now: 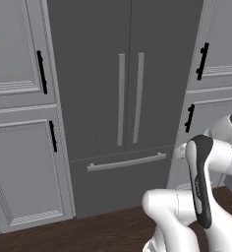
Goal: Grab a lemon wedge from the fridge and one ice cube from the ice bowl, and put them in the glass of lemonade.
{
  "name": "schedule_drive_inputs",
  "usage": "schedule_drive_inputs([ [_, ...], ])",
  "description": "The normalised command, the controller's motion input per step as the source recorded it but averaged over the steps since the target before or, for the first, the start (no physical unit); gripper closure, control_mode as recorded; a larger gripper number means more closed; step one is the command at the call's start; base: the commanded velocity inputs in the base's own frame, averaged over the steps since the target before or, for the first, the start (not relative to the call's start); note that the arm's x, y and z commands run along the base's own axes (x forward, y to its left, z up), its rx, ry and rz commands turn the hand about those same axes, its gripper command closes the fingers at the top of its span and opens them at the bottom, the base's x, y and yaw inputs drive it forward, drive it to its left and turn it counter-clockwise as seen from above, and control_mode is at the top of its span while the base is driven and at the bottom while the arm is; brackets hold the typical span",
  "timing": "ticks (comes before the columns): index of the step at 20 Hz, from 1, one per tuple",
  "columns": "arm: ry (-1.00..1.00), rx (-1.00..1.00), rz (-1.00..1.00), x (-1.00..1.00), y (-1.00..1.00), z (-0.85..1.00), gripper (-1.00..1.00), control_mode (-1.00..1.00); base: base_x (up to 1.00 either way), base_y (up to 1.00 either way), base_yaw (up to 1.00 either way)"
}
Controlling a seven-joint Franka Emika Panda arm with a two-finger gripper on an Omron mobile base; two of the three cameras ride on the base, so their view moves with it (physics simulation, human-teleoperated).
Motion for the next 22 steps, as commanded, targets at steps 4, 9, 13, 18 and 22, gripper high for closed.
schedule_drive_inputs([
  [4,0.00,0.00,0.00,0.00,0.00,0.00,-1.00,-1.00,0.00,0.00,0.00],
  [9,0.00,0.00,0.00,0.00,0.00,0.00,-1.00,-1.00,0.00,0.00,0.00],
  [13,0.01,0.00,0.00,0.04,0.00,0.00,-1.00,-1.00,0.00,0.00,0.00],
  [18,0.01,0.00,0.00,0.13,0.04,0.00,-1.00,-1.00,0.00,0.00,0.00],
  [22,-0.01,0.00,0.00,0.86,0.74,-0.06,-1.00,-1.00,0.00,0.00,0.00],
])
